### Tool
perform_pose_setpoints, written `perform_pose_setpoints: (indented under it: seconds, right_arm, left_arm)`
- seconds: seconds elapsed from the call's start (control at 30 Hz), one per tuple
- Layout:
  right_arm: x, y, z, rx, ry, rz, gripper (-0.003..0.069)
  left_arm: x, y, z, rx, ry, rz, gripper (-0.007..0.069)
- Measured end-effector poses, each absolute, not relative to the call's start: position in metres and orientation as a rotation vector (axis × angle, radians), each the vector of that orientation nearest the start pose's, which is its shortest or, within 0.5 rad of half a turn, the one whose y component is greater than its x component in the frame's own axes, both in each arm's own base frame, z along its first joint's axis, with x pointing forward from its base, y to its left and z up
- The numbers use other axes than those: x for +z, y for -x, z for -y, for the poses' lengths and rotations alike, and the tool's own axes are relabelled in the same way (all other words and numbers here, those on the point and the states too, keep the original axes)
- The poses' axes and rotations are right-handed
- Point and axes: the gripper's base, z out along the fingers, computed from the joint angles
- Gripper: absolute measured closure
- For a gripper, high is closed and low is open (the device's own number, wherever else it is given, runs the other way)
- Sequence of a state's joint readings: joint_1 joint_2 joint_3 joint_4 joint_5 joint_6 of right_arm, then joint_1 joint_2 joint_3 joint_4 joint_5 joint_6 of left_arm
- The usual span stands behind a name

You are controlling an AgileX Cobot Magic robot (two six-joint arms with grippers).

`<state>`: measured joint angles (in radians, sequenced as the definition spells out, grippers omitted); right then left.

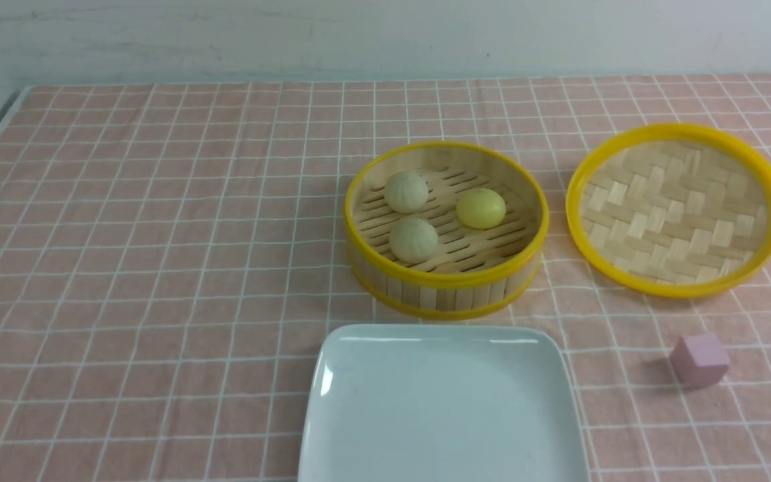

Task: Put the steamed buns into the plate on the pink tablecloth.
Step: 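Reach toward a bun in the bamboo steamer with the right gripper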

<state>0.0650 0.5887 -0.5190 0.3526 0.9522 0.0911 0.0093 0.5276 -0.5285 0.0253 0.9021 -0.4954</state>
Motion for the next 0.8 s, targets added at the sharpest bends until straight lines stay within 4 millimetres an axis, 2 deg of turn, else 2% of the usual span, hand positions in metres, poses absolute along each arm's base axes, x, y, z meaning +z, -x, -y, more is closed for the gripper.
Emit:
perform_pose_setpoints:
  seconds: [0.07, 0.1, 0.13, 0.17, 0.2, 0.23, 0.27, 0.33, 0.43, 0.47, 0.53, 0.6, 0.67, 0.73, 0.77, 0.8]
  right_arm:
    - [0.264, -0.103, -0.032, 0.480, -0.130, -2.633, 0.0502]
    - [0.263, -0.105, -0.033, 0.481, -0.125, -2.639, 0.0510]
    - [0.261, -0.113, -0.036, 0.505, -0.086, -2.678, 0.0575]
    - [0.261, -0.116, -0.037, 0.517, -0.069, -2.686, 0.0595]
    - [0.260, -0.125, -0.043, 0.593, -0.011, -2.707, 0.0655]
    - [0.259, -0.127, -0.044, 0.618, 0.003, -2.712, 0.0662]
    - [0.257, -0.134, -0.051, 0.716, 0.050, -2.726, 0.0669]
    - [0.254, -0.146, -0.061, 0.852, 0.128, -2.742, 0.0668]
    - [0.250, -0.164, -0.073, 0.947, 0.226, -2.759, 0.0667]
    - [0.250, -0.167, -0.074, 0.952, 0.239, -2.762, 0.0667]
    - [0.254, -0.190, -0.090, 0.950, 0.344, -2.767, 0.0661]
    - [0.256, -0.199, -0.097, 0.942, 0.386, -2.767, 0.0657]
    - [0.262, -0.224, -0.116, 0.907, 0.493, -2.749, 0.0633]
    - [0.262, -0.236, -0.123, 0.882, 0.517, -2.744, 0.0614]
    - [0.268, -0.258, -0.136, 0.841, 0.548, -2.706, 0.0574]
    - [0.269, -0.268, -0.141, 0.816, 0.554, -2.694, 0.0553]
  left_arm:
    - [0.275, -0.098, -0.001, -0.139, 0.491, -2.522, 0.0623]
    - [0.275, -0.099, -0.001, -0.133, 0.482, -2.536, 0.0623]
    - [0.274, -0.107, 0.001, -0.128, 0.432, -2.622, 0.0623]
    - [0.274, -0.110, 0.001, -0.135, 0.428, -2.637, 0.0623]
    - [0.271, -0.119, 0.004, -0.158, 0.385, -2.696, 0.0623]
    - [0.270, -0.121, 0.005, -0.168, 0.376, -2.707, 0.0623]
    - [0.266, -0.129, 0.009, -0.216, 0.348, -2.740, 0.0622]
    - [0.262, -0.138, 0.013, -0.282, 0.328, -2.757, 0.0620]
    - [0.259, -0.146, 0.018, -0.362, 0.316, -2.750, 0.0616]
    - [0.259, -0.147, 0.019, -0.371, 0.317, -2.749, 0.0615]
    - [0.259, -0.152, 0.021, -0.421, 0.330, -2.729, 0.0614]
    - [0.259, -0.152, 0.022, -0.433, 0.334, -2.722, 0.0613]
    - [0.260, -0.153, 0.023, -0.448, 0.340, -2.706, 0.0612]
    - [0.260, -0.154, 0.023, -0.448, 0.339, -2.704, 0.0611]
    - [0.260, -0.154, 0.023, -0.448, 0.337, -2.705, 0.0609]
    - [0.260, -0.154, 0.023, -0.447, 0.338, -2.704, 0.0608]
